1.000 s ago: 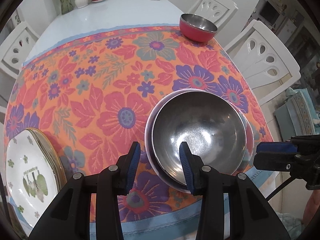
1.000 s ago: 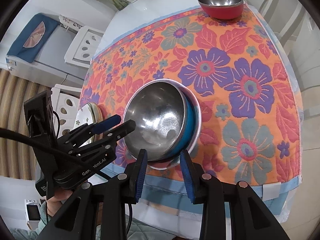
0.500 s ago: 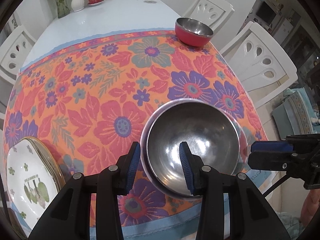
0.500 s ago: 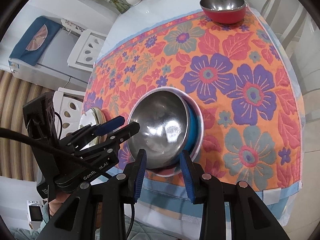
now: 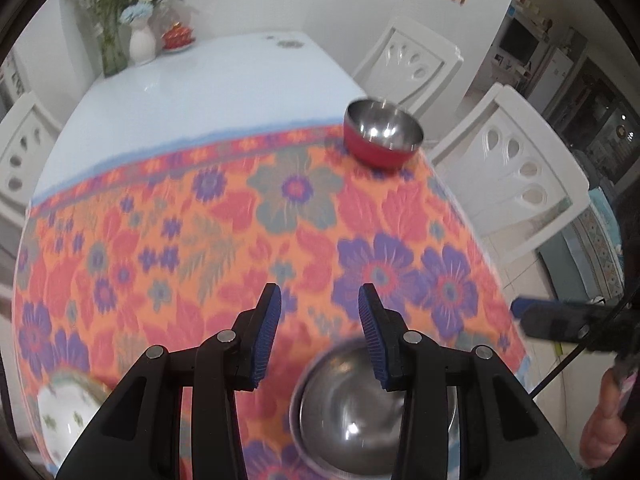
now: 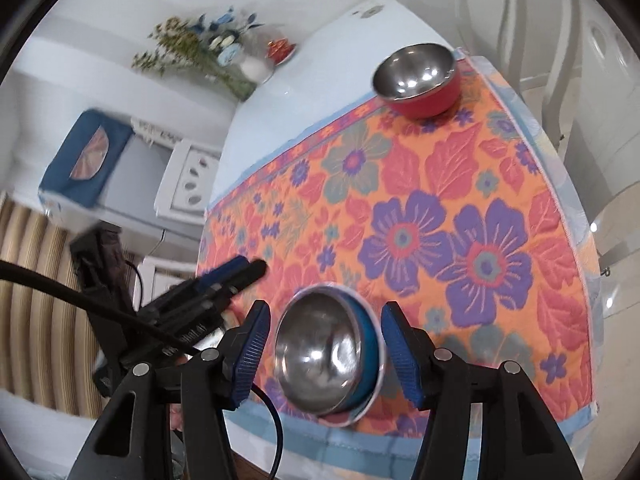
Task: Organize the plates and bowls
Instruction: 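Open both grippers and withdraw them from the nested bowls, then move both grippers to the red steel bowl and close them on its rim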
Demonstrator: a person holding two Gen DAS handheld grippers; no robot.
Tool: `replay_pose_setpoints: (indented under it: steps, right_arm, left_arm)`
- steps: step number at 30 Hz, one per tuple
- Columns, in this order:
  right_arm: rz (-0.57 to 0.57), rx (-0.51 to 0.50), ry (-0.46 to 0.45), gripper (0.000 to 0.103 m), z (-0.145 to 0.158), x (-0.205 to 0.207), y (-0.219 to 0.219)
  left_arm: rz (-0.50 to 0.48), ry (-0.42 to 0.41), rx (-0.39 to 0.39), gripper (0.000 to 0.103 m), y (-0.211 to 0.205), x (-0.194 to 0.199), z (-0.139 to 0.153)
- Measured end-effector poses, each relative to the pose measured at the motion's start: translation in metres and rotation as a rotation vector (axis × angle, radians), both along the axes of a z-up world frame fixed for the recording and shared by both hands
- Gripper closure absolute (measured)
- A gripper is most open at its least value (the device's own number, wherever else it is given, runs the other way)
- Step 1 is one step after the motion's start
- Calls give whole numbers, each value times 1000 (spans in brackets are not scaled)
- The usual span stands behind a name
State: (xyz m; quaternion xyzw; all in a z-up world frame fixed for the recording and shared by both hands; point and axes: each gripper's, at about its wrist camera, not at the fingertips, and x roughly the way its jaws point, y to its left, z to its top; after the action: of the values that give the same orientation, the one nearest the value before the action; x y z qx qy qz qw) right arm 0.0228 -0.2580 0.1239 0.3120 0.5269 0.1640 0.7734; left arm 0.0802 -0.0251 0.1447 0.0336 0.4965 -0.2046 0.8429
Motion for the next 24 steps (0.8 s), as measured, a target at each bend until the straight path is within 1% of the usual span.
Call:
replay_pose_setpoints:
  steps: [4,6,8,10,11,13,18,24]
  right_arm:
    - [-36,-16,8,47,-6,22,-14]
    - [-54,-27,2,47,-9,34,-21]
    - [-78,-48,-3,47,-12,49,-29]
    - [-97,-64,-3,47,-17,66,-39]
    - [-105,-68,-2,47,-18,73,-42]
    - [-130,-75,0,47,-22,93,-51]
    - [-176,-103,-15,47,-29,134,-69]
    - [-230,-132,7,47,-52,174,-88]
  left_arm:
    - [-44,-7,-1,62,-21,37,4]
    - [-69,16,-24,52,-31,57,1]
    - [-82,84,-96,50,-38,81,-5]
    - [-73,150,-185,50,-42,108,-13]
    - [-60,174,-213,50,-45,119,-17]
    - [-36,202,-242,50,-51,142,-25]
    - [-35,218,-255,50,-72,182,-42]
    - [-59,235,-222,51,-102,210,-66]
